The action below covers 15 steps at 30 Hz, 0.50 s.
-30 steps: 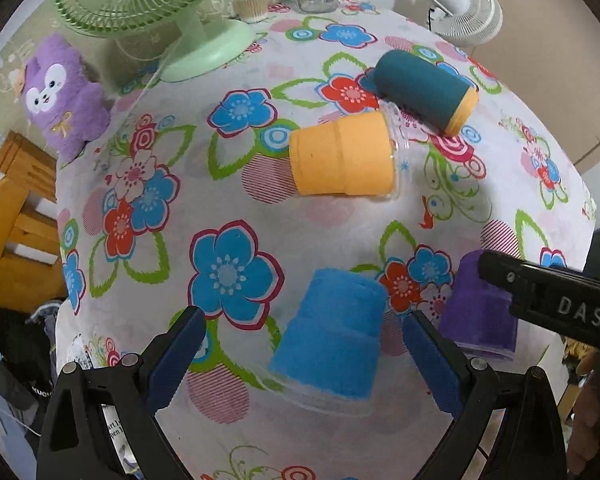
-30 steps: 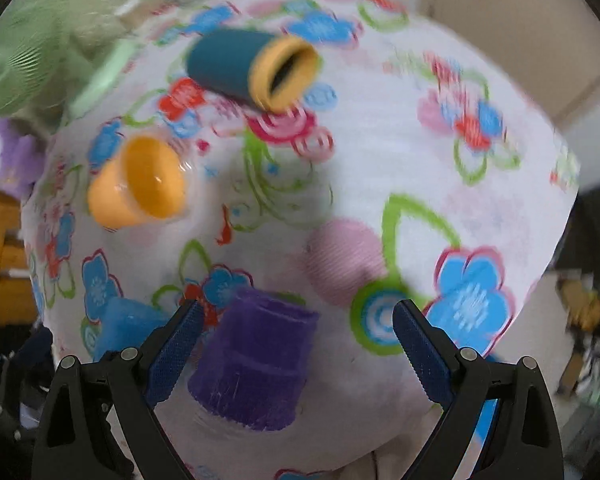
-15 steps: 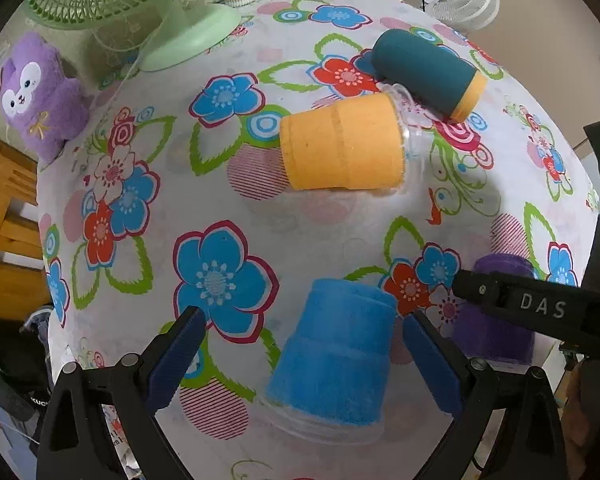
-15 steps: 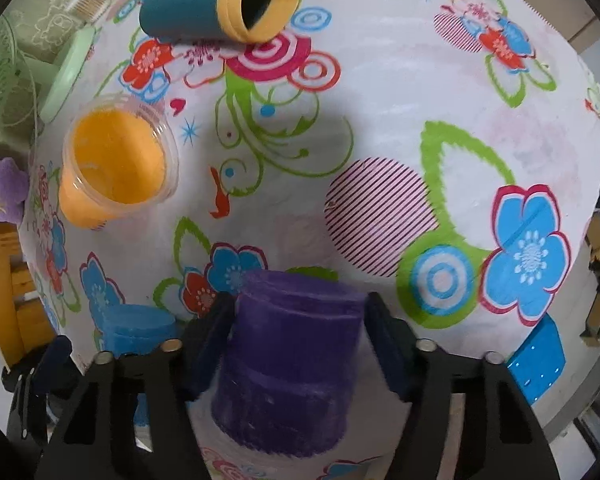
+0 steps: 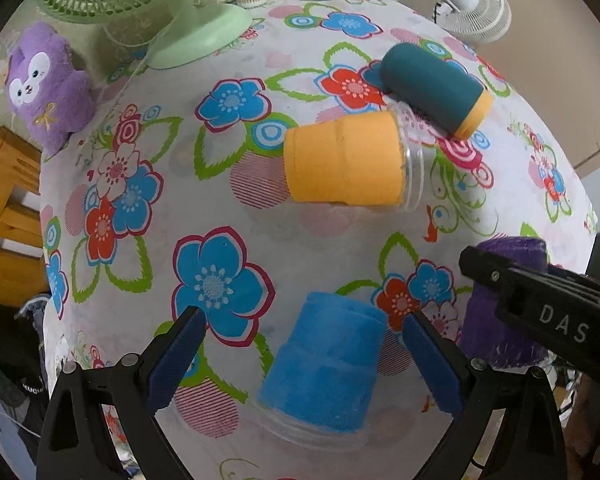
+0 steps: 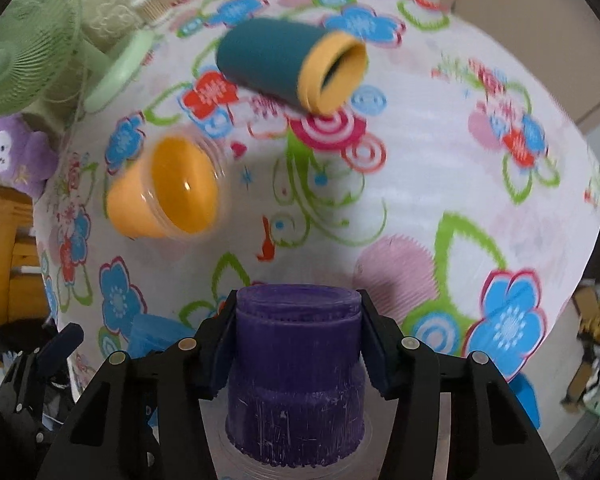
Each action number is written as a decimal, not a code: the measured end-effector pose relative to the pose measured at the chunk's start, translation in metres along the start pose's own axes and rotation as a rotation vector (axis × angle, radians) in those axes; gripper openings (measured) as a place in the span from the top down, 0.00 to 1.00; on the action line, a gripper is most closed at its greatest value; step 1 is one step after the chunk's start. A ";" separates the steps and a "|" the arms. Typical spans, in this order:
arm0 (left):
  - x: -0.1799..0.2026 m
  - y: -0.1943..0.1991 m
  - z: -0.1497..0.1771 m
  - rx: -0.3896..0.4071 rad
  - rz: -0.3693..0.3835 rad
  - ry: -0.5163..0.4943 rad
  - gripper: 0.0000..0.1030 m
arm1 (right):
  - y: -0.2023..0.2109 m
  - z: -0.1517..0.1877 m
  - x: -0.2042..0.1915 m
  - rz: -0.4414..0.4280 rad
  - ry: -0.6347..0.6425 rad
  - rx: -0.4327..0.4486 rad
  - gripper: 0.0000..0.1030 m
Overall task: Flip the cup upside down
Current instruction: 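Lift the purple cup with the right tool, turning its rim downward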
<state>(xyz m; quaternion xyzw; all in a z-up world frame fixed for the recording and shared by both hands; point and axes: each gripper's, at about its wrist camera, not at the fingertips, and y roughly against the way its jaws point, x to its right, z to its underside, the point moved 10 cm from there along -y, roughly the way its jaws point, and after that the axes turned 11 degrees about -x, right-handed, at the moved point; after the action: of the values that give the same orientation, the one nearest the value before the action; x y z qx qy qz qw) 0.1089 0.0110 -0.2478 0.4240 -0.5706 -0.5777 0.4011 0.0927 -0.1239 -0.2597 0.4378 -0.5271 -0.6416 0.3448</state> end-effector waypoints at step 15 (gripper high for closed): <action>0.016 0.056 0.004 0.081 0.017 0.287 0.03 | 0.083 -0.033 -0.014 -0.040 0.324 0.179 0.45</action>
<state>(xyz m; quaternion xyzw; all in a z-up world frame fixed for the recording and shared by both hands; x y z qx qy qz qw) 0.0992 -0.0044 -0.1928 0.5133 -0.5337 -0.4843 0.4661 0.1268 -0.1411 -0.1776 0.5746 -0.5109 -0.5200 0.3720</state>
